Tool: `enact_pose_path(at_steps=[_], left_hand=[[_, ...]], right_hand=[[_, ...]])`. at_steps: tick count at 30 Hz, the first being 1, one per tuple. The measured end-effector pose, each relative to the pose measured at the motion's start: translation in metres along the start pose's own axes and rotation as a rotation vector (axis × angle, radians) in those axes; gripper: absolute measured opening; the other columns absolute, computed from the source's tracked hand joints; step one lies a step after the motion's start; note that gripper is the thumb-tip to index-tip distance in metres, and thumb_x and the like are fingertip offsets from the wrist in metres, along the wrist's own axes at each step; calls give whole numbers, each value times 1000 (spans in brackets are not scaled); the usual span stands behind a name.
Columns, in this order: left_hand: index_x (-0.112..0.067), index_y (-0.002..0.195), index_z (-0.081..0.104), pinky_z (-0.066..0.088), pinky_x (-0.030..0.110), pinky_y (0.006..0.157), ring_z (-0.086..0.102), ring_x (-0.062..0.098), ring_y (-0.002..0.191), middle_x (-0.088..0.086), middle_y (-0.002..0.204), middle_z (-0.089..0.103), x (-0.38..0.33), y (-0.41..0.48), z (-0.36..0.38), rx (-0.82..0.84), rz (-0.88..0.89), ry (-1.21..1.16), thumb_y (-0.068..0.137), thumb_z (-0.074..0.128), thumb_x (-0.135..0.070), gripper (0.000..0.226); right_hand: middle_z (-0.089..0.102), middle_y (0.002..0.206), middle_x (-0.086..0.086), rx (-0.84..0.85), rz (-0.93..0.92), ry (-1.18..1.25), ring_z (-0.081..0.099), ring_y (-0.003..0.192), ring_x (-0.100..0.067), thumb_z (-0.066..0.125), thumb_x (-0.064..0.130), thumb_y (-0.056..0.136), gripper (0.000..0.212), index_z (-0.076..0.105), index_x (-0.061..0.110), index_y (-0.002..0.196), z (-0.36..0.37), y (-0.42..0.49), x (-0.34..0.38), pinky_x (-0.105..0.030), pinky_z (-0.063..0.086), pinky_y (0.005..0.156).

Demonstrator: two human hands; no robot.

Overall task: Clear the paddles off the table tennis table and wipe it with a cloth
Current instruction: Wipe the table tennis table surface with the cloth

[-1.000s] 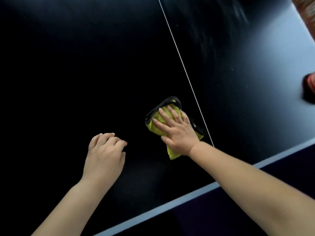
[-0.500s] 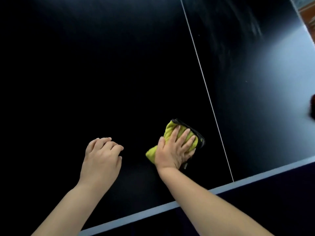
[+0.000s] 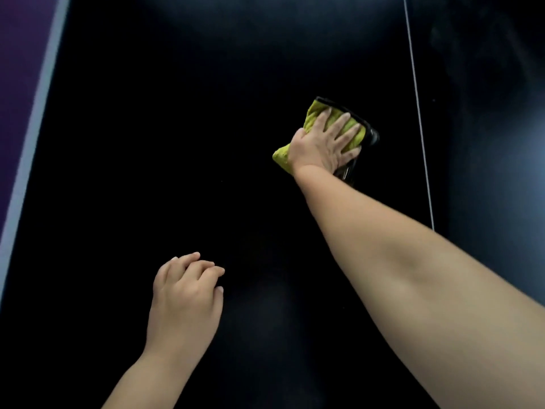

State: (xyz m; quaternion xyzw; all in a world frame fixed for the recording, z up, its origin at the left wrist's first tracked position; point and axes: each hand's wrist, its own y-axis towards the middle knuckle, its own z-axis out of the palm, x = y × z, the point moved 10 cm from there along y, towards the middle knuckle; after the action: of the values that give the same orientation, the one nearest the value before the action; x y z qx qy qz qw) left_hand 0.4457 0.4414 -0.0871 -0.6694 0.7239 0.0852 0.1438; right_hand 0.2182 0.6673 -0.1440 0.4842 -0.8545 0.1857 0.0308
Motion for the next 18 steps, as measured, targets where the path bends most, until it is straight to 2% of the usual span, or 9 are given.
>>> enact_pose_path(at_steps=[3,5,7,9,13,15,18], left_hand=[[-14,90,72,25,38,104,47,19,111,-2,93,68,8,-5,-2,-6,-38,0,72,69,-12,18],[-13,89,72,26,39,103,48,20,110,-2,92,68,13,-10,-2,4,-51,-4,66,79,-7,26],[-13,89,72,27,39,103,49,20,109,-2,91,68,16,-17,-2,13,-44,-6,63,81,-5,29],[-14,89,72,27,37,103,53,21,106,-2,91,68,18,-25,-5,2,-21,-2,68,78,-6,24],[-11,92,72,31,35,99,59,24,98,0,90,68,23,-40,-20,-60,35,9,74,72,-7,19],[-11,92,72,31,35,97,58,24,96,-1,90,67,26,-47,-27,-83,59,4,75,62,-13,20],[-11,91,72,33,33,93,59,25,92,0,89,67,31,-62,-36,-99,104,-2,74,62,-12,20]], right_hand=[[-13,163,-4,52,-267,-93,-19,148,-30,36,35,94,68,7,32,156,1,13,39,-58,-9,115],[-11,164,2,87,-503,-210,-16,149,-24,39,34,92,70,9,37,155,5,6,59,-55,-6,117],[-9,164,5,107,-734,-327,-14,150,-20,40,35,92,70,9,40,154,11,-14,68,-52,-4,118],[-8,164,7,136,-899,-401,-13,150,-20,40,36,94,70,6,41,154,22,-40,66,-50,-4,117],[-6,164,6,138,-1043,-484,-11,150,-22,33,42,88,73,3,40,154,46,-107,36,-45,-8,115],[0,164,3,116,-1055,-521,-6,151,-24,27,46,83,75,8,38,155,52,-147,12,-47,-5,115],[10,164,0,132,-1035,-505,2,151,-27,33,45,79,78,18,36,154,59,-211,-28,-52,4,117]])
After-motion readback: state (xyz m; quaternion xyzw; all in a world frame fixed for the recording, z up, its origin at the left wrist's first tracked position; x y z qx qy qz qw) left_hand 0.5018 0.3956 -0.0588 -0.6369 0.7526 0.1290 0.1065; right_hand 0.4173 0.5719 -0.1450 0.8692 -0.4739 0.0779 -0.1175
